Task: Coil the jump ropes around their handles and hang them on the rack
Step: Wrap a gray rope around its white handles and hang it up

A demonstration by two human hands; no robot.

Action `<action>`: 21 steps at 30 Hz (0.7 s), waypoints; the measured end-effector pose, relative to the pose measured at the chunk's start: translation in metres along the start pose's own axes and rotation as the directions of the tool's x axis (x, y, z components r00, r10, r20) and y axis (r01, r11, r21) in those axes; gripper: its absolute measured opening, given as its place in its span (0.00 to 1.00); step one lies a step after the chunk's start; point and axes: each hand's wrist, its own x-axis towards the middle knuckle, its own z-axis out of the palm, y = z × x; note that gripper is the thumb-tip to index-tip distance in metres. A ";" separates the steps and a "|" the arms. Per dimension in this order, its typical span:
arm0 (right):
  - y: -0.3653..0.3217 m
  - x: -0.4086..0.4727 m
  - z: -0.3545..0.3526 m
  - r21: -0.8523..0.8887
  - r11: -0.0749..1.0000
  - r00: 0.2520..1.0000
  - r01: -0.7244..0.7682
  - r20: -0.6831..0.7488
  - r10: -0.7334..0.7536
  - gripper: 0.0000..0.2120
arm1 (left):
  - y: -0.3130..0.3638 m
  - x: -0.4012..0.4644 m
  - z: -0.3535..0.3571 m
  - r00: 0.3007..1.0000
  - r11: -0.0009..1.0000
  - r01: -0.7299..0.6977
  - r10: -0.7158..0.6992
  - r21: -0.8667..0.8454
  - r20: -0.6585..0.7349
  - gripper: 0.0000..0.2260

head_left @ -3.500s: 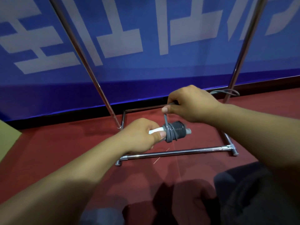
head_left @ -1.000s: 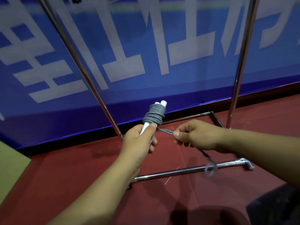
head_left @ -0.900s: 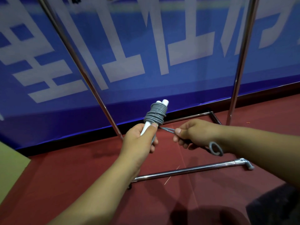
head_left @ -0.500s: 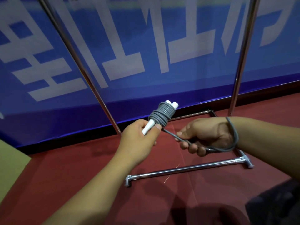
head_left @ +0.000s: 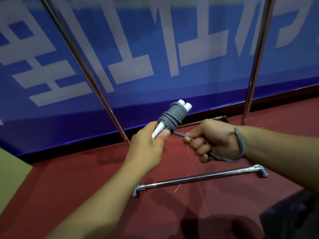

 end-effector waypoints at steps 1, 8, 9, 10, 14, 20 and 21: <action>-0.001 0.000 0.001 0.003 1.000 1.000 0.011 -0.023 -0.011 0.14 | 0.000 0.001 0.000 1.000 1.000 0.005 -0.005 -0.026 -0.002 0.05; 0.003 0.003 0.011 -0.171 0.980 0.990 0.099 -0.079 -0.114 0.19 | -0.007 0.008 0.001 0.994 0.980 0.102 -0.107 -0.171 -0.020 0.05; 0.004 0.003 0.012 -0.217 0.970 0.986 0.114 -0.095 -0.137 0.18 | -0.009 0.009 0.000 0.994 0.982 0.098 -0.104 -0.158 -0.026 0.06; 0.004 0.003 0.012 -0.249 0.961 0.983 0.121 -0.107 -0.152 0.17 | -0.009 0.009 0.000 0.995 0.986 0.094 -0.099 -0.137 -0.031 0.06; 0.006 0.002 0.015 -0.276 0.958 0.989 0.084 -0.096 -0.115 0.20 | -0.009 0.010 0.001 0.994 0.993 0.095 -0.098 -0.064 -0.053 0.05; 0.005 -0.005 0.020 -0.321 0.944 0.996 0.073 -0.029 -0.087 0.19 | -0.008 0.011 -0.001 0.995 0.992 0.078 -0.071 0.100 -0.072 0.05; 0.005 -0.007 0.019 -0.324 0.944 0.997 0.068 -0.011 -0.075 0.18 | -0.009 0.011 -0.001 0.995 0.990 0.077 -0.069 0.122 -0.066 0.05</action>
